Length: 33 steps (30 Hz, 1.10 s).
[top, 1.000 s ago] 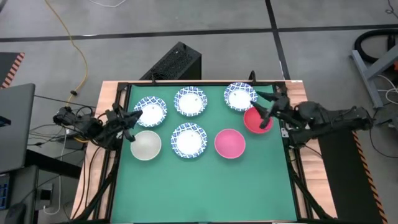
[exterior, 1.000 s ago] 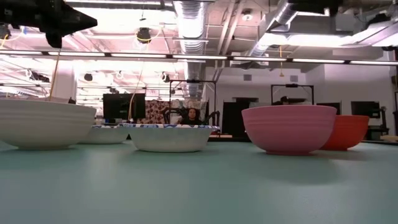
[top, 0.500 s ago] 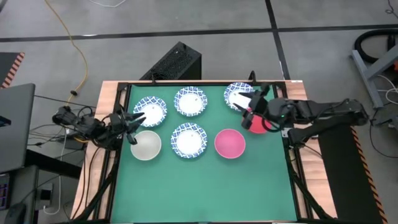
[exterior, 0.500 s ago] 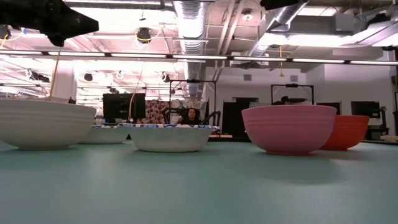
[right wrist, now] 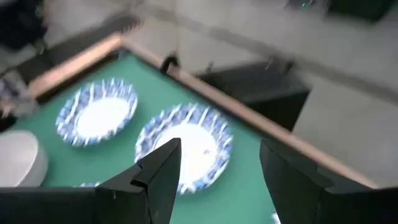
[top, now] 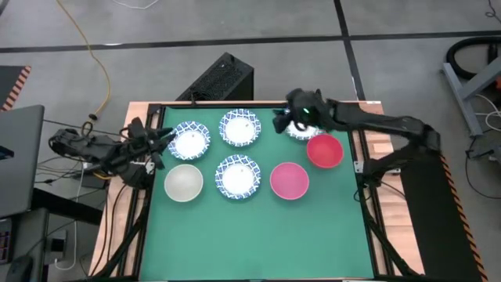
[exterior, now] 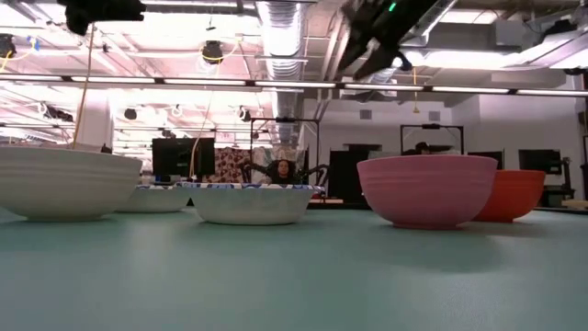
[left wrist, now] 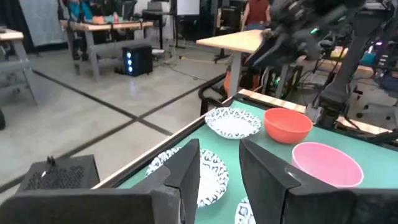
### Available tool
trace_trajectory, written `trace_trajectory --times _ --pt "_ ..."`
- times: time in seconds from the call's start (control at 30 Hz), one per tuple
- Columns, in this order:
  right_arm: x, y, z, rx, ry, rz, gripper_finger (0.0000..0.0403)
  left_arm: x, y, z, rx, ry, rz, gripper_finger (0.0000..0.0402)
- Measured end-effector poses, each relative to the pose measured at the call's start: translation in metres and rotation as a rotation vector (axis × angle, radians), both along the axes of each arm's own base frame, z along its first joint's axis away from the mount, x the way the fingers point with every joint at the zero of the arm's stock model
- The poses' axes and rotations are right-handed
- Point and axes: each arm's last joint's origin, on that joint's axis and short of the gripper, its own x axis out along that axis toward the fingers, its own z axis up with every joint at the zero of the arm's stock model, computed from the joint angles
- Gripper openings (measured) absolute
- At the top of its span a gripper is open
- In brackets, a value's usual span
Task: Nest bowls inside each other by size order
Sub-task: Stack the white patterned bowl on top of the white patterned bowl
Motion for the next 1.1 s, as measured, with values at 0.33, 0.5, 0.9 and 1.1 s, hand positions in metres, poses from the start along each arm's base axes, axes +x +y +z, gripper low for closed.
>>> trace_trajectory --times 0.33,0.5,0.9,1.1 --pt "0.044 -0.062 -0.059 0.257 0.192 -0.017 0.0239 0.002 0.000 0.013 -0.035 -0.022 0.000 0.0102" --pt "0.058 -0.089 -0.084 0.340 0.213 -0.017 0.0239 0.002 -0.001 0.013 -0.062 -0.038 -0.019 0.0102" --pt "0.093 -0.128 -0.120 0.450 0.203 -0.003 0.0239 0.002 -0.001 0.010 -0.051 -0.005 -0.017 0.0102" --pt "0.101 -0.136 -0.139 0.475 0.236 -0.012 0.0239 0.001 0.000 0.005 -0.056 0.027 -0.014 0.0102"
